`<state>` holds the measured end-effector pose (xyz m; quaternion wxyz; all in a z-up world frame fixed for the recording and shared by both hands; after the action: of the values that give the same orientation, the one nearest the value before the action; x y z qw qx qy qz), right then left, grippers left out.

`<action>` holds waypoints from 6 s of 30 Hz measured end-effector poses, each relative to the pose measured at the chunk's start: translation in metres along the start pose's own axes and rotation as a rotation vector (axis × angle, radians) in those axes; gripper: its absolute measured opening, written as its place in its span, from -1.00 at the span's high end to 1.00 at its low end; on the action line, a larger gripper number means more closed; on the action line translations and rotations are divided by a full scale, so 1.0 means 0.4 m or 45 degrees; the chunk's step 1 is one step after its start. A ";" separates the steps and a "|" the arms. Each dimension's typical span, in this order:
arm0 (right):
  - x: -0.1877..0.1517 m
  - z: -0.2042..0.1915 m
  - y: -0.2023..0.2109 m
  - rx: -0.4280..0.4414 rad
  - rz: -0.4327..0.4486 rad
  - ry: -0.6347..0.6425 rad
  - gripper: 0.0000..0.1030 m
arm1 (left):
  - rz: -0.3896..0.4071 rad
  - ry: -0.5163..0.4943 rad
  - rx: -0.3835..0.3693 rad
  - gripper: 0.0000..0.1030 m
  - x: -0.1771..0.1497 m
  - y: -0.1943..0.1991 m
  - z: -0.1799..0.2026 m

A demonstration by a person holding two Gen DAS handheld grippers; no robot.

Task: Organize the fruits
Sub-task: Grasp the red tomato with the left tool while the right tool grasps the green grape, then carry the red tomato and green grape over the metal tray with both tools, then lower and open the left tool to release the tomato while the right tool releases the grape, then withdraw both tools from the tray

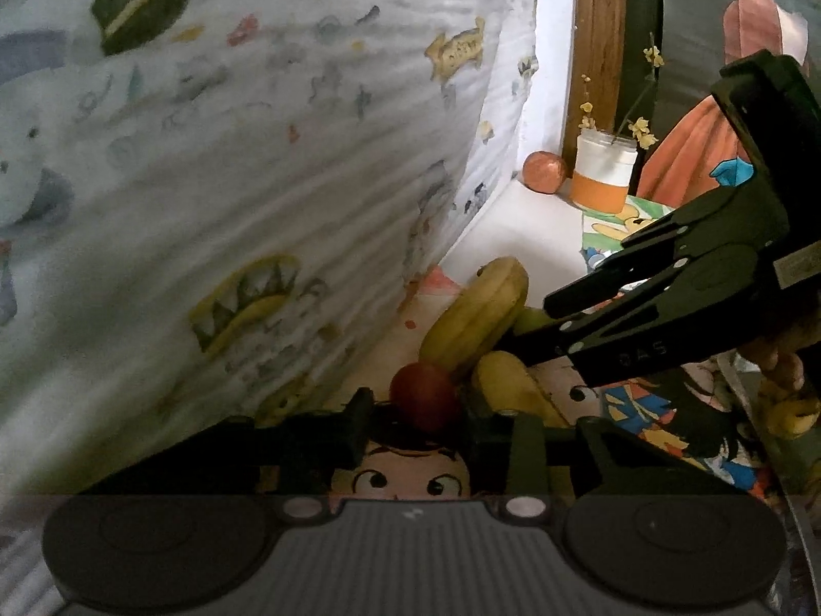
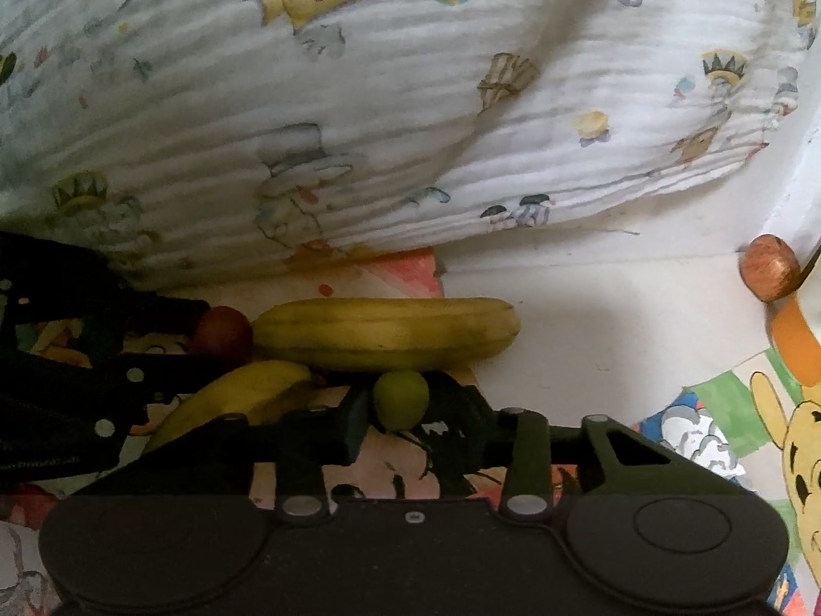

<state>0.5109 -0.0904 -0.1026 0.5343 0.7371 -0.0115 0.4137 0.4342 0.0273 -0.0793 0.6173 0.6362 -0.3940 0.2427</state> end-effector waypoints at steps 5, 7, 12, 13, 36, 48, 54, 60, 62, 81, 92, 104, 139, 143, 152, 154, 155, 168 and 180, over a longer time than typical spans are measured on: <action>0.000 -0.007 -0.003 0.017 -0.010 -0.035 0.52 | 0.011 0.017 -0.029 0.40 0.001 0.000 -0.001; -0.002 -0.008 -0.003 0.009 -0.008 -0.055 0.52 | 0.016 0.034 -0.041 0.41 0.000 0.000 -0.006; -0.010 -0.014 0.017 -0.016 0.000 -0.088 0.53 | 0.035 0.018 -0.008 0.42 -0.003 0.018 -0.009; -0.013 -0.012 0.025 -0.022 0.005 -0.098 0.53 | 0.038 0.014 -0.004 0.42 -0.002 0.024 -0.008; -0.129 -0.078 0.346 0.003 0.205 -0.137 0.53 | 0.155 0.014 -0.018 0.42 0.028 0.207 0.073; -0.224 -0.072 0.505 -0.066 0.326 -0.195 0.52 | 0.228 0.023 -0.048 0.42 0.038 0.328 0.162; -0.292 -0.055 0.589 -0.123 0.396 -0.272 0.52 | 0.256 0.038 -0.082 0.42 0.037 0.375 0.224; -0.381 -0.046 0.664 -0.201 0.467 -0.321 0.52 | 0.264 0.092 -0.160 0.42 0.014 0.405 0.294; -0.412 -0.042 0.685 -0.232 0.491 -0.332 0.52 | 0.258 0.098 -0.184 0.42 0.003 0.412 0.318; -0.658 -0.045 0.690 -0.427 0.533 -0.529 0.51 | 0.148 0.032 -0.317 0.41 -0.118 0.422 0.509; -0.699 -0.031 0.655 -0.491 0.550 -0.632 0.48 | 0.071 0.013 -0.331 0.41 -0.158 0.390 0.539; -0.701 -0.027 0.656 -0.501 0.559 -0.651 0.48 | 0.032 0.014 -0.341 0.41 -0.177 0.368 0.547; -0.689 -0.119 0.838 -0.575 0.757 -0.735 -0.99 | 0.227 0.240 -0.234 -0.99 -0.146 0.534 0.394; -0.698 -0.142 0.845 -0.577 0.757 -0.751 -0.99 | 0.244 0.259 -0.211 -0.99 -0.157 0.566 0.372; -0.739 -0.206 0.828 -0.537 0.677 -0.768 -0.99 | 0.241 0.291 -0.181 -0.99 -0.196 0.614 0.329; -0.748 -0.220 0.816 -0.542 0.636 -0.758 -0.99 | 0.218 0.293 -0.159 -0.99 -0.211 0.618 0.318; -0.752 -0.227 0.813 -0.541 0.622 -0.756 -0.99 | 0.195 0.287 -0.139 -0.99 -0.221 0.618 0.313; -0.772 -0.321 0.756 -0.434 0.479 -0.770 -0.99 | -0.008 0.298 0.010 -0.99 -0.347 0.629 0.242; -0.751 -0.348 0.716 -0.439 0.412 -0.697 -0.99 | -0.030 0.317 0.048 -0.99 -0.380 0.642 0.205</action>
<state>0.0988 -0.2301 -0.0548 0.5554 0.7082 -0.3404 0.2723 0.1271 -0.0034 -0.0573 0.6522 0.6172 -0.3021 0.3200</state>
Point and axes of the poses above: each gripper's, at about its wrist camera, not at the fingertips, and y roughly against the way its jaws point, z to its right, x to its top, the point moved 10 cm from there along -y, roughly the way its jaws point, and after that the axes turned 12 degrees about -y, right-handed, at the moved point
